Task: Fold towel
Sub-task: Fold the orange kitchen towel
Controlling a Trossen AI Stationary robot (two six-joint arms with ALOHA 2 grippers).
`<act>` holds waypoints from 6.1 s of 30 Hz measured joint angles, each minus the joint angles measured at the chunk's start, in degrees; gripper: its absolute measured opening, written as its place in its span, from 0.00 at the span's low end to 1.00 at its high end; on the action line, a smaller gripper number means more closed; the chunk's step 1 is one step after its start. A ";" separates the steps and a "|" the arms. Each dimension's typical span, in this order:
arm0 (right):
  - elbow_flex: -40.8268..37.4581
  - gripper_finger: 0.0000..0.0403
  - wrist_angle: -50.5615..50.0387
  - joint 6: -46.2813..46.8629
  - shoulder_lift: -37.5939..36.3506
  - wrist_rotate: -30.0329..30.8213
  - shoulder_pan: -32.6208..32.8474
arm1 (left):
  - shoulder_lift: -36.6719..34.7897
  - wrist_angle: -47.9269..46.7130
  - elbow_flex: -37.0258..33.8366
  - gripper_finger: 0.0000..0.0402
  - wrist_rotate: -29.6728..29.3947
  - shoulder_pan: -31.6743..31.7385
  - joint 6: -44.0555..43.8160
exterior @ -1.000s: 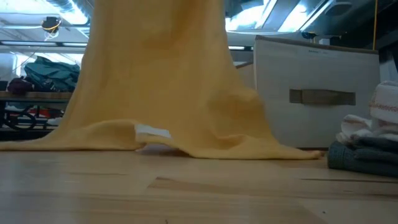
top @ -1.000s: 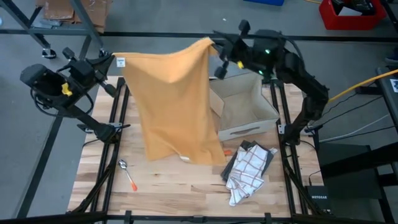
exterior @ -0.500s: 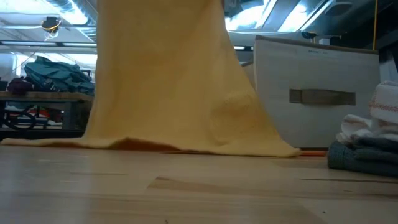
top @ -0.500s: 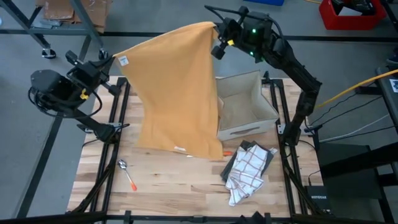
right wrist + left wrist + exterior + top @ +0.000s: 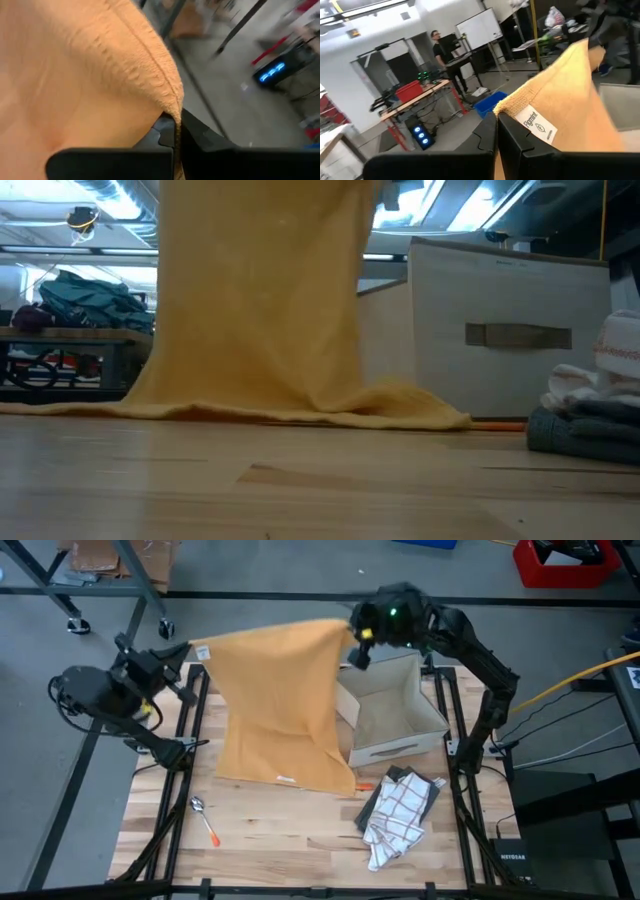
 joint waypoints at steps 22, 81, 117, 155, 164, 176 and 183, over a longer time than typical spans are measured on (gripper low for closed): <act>-0.02 0.02 -6.14 3.04 -0.08 5.55 0.18 | -3.25 -47.44 -1.45 0.00 -0.04 1.24 -51.85; -32.22 0.02 -2.97 67.23 -0.10 -10.09 49.11 | 15.97 -53.33 -1.41 0.00 82.97 -16.38 -82.08; -48.13 0.02 5.19 62.98 0.19 -1.89 37.43 | 22.08 -54.36 -21.67 0.00 52.50 -15.20 -95.22; -50.82 0.12 7.52 55.53 4.41 -0.03 22.63 | 22.08 -35.34 -47.34 0.07 42.81 9.36 -93.49; -50.82 0.23 8.62 55.13 4.41 -2.88 22.63 | 22.08 -35.11 -48.71 0.31 42.88 9.39 -99.50; -50.84 0.48 8.60 55.02 4.41 -1.87 22.65 | 22.08 -35.13 -48.71 0.45 43.38 9.39 -112.47; -50.84 0.52 8.83 54.00 4.41 -1.48 22.65 | 22.08 -35.84 -48.71 0.44 43.31 9.39 -112.42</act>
